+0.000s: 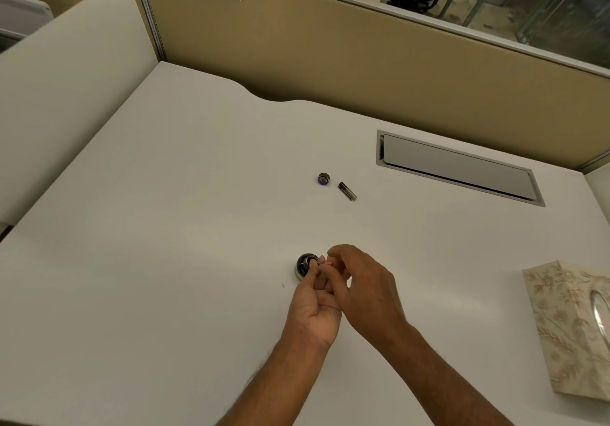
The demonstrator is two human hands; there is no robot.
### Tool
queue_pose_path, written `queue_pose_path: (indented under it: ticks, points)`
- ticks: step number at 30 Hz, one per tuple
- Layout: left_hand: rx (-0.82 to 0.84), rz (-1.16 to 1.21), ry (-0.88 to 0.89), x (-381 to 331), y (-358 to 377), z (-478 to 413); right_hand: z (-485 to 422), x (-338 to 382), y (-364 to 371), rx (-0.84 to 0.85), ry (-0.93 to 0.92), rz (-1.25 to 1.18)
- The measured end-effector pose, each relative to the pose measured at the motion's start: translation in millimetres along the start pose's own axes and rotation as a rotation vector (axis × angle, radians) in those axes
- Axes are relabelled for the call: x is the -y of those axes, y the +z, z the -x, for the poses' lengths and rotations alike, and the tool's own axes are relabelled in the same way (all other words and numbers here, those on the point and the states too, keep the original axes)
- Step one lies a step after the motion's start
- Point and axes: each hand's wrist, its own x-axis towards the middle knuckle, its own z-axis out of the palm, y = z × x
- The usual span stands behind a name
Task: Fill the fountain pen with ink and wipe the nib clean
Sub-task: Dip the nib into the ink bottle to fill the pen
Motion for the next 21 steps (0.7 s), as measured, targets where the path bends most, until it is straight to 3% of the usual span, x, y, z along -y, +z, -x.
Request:
queue_pose_path:
  ticks: [21]
  points:
    - [-0.025, 0.012, -0.004, 1.8, 0.3, -3.8, -0.2, -1.7, 7.1, -0.067, 0.004, 0.000]
